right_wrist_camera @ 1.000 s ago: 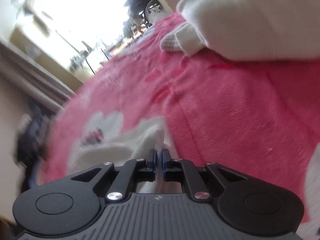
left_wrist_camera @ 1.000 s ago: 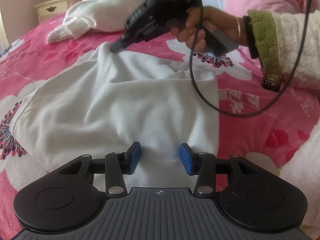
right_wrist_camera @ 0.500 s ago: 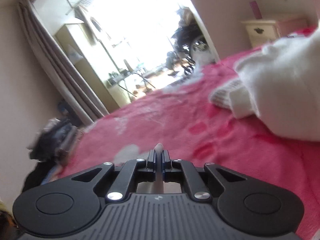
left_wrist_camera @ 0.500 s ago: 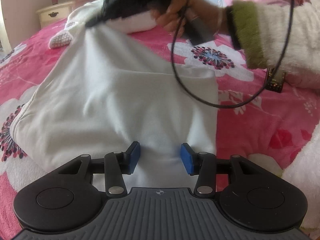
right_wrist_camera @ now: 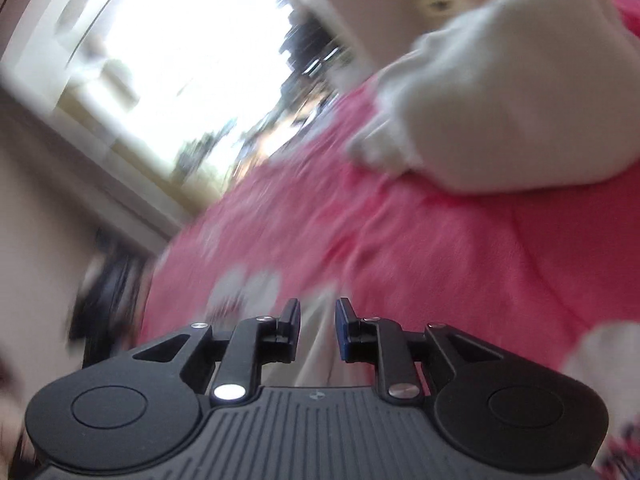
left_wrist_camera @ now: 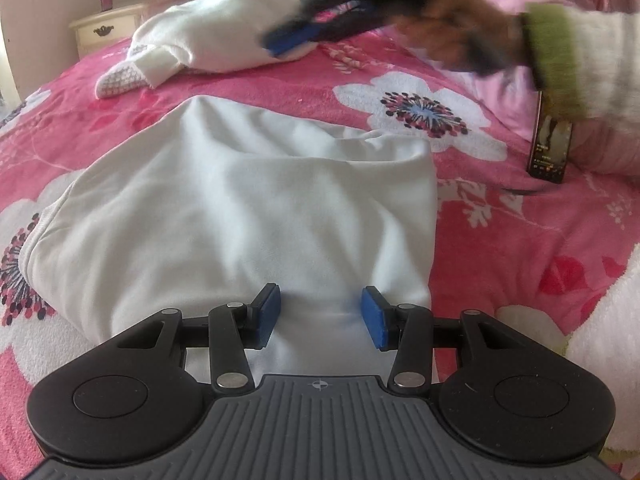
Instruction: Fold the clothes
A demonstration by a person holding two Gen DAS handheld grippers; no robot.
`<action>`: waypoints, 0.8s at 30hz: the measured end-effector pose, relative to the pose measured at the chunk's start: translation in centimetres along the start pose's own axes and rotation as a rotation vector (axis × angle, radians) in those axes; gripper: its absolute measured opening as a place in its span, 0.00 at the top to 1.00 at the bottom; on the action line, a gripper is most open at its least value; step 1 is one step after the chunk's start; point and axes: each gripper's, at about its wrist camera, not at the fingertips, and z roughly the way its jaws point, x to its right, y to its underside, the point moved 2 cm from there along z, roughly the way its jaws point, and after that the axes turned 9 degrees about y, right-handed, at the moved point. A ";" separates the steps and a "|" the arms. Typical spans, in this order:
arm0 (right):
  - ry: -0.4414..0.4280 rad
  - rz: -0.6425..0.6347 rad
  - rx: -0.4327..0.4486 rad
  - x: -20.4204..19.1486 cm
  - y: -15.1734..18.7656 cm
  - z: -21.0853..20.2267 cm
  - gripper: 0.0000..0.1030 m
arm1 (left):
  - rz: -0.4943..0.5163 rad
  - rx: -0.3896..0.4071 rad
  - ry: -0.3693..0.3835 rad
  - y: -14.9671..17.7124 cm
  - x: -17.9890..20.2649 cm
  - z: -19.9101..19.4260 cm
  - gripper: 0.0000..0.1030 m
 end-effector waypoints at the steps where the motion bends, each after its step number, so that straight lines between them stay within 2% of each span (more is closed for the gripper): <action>1: 0.009 -0.027 -0.039 -0.4 0.9 -0.2 0.75 | 0.000 0.000 0.000 0.0 0.0 0.0 0.56; 3: 0.037 -0.065 -0.111 -0.9 2.9 -0.3 0.69 | 0.006 0.000 -0.003 -0.1 0.1 -0.1 0.56; 9: 0.083 -0.122 -0.262 -1.7 7.2 1.8 0.68 | 0.033 -0.006 -0.023 0.1 0.8 -0.2 0.56; 10: 0.102 -0.139 -0.262 -1.9 7.6 1.8 0.70 | 0.037 -0.007 -0.027 0.1 0.8 -0.2 0.56; 11: 0.128 -0.159 -0.253 -2.1 8.0 1.5 0.76 | 0.041 -0.007 -0.030 0.1 0.9 -0.2 0.56; 12: 0.148 -0.163 -0.243 -2.4 8.3 1.2 0.89 | 0.044 -0.007 -0.033 0.1 1.0 -0.2 0.56; 13: 0.154 -0.158 -0.231 -2.6 8.3 0.9 0.95 | 0.047 -0.007 -0.036 0.2 1.0 -0.2 0.56; 17: 0.101 -0.134 -0.154 -2.9 8.1 -1.2 0.96 | 0.057 -0.009 -0.039 0.2 1.1 -0.1 0.56; 19: 0.088 -0.117 -0.145 -2.8 7.8 -1.7 0.93 | 0.059 -0.011 -0.039 0.2 1.0 -0.1 0.56; 20: 0.097 -0.120 -0.145 -2.8 7.7 -1.6 0.89 | 0.060 -0.011 -0.039 0.1 1.0 -0.1 0.56; 22: 0.113 -0.134 -0.143 -3.0 7.4 -1.4 0.72 | 0.061 -0.012 -0.039 0.1 1.0 -0.1 0.56; 23: 0.110 -0.147 -0.135 -3.2 7.3 -1.2 0.61 | 0.062 -0.012 -0.039 0.1 1.0 -0.1 0.56; 24: 0.109 -0.165 -0.130 -3.4 7.2 -1.0 0.58 | 0.062 -0.012 -0.040 0.1 1.0 -0.1 0.56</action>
